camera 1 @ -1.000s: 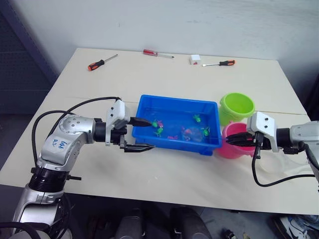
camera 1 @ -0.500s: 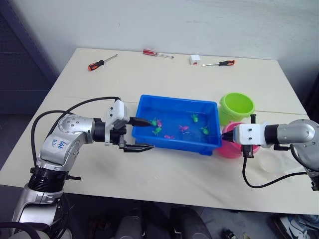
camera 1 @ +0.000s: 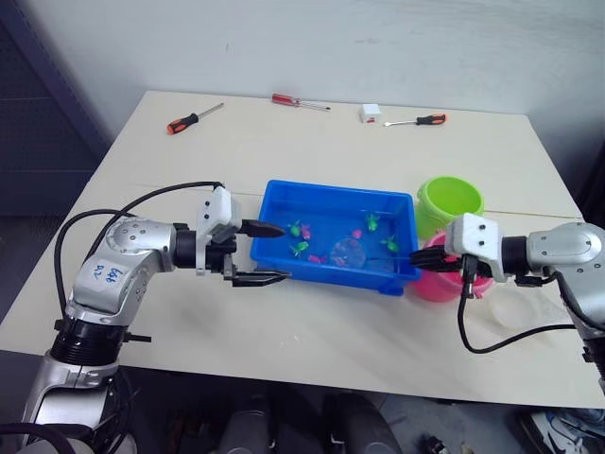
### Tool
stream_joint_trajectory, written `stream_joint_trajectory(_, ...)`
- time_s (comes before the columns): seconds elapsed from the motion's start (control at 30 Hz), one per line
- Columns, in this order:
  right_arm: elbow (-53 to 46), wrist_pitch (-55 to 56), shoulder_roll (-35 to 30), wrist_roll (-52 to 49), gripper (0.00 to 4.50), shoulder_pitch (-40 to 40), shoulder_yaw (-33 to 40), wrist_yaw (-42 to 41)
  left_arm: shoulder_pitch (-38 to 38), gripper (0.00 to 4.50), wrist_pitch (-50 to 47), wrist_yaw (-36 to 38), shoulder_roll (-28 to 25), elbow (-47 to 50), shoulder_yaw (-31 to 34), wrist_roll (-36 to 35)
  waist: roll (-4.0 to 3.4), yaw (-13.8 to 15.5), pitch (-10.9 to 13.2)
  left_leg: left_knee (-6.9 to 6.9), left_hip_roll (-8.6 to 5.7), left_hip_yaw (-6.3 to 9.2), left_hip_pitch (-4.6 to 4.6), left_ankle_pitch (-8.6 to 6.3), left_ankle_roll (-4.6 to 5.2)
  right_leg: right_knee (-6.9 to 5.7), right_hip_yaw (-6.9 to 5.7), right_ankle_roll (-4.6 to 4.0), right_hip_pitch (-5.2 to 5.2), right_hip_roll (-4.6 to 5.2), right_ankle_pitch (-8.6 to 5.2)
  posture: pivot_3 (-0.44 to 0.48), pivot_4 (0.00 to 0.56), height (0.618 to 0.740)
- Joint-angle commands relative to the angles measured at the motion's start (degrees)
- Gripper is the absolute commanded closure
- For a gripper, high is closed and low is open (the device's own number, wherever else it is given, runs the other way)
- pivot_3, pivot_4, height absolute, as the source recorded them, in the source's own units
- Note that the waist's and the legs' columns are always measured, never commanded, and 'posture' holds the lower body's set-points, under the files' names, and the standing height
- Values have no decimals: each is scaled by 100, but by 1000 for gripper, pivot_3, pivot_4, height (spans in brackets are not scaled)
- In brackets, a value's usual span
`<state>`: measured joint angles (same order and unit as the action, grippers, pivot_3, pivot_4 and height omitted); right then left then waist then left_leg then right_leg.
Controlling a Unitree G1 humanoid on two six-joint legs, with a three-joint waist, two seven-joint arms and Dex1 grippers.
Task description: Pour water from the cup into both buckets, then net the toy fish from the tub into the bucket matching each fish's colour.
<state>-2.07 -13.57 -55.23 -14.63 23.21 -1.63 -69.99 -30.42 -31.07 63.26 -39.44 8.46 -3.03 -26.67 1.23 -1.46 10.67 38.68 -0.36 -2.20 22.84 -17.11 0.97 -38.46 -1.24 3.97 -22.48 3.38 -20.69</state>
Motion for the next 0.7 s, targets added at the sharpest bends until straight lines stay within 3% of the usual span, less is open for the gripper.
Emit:
stream_joint_trajectory(0.03,-122,-502,46,-468,4500,-31,328,-27,19,48,82,-9,-54,65,144,-41,0,-8,0,0,0,0,0,0,0,1,0,0,0,0,0,0,150,740)
stream_joint_trajectory(0.17,-61,-895,66,-708,4500,-137,552,44,-38,48,7,-30,7,68,202,-149,0,-2,0,-1,0,0,0,0,0,4,0,0,0,0,0,0,150,740)
stream_joint_trajectory(0.43,-77,-542,25,-364,4500,-363,532,244,-207,48,82,50,52,-134,130,-93,0,-12,0,-1,0,-1,0,-1,2,8,1,0,0,0,0,0,150,740)
stream_joint_trajectory(0.7,362,1564,-206,1462,4500,-83,-152,847,-232,48,105,76,69,-153,109,-63,0,-6,0,-2,0,-3,-1,-1,1,8,2,0,-2,0,0,0,150,740)
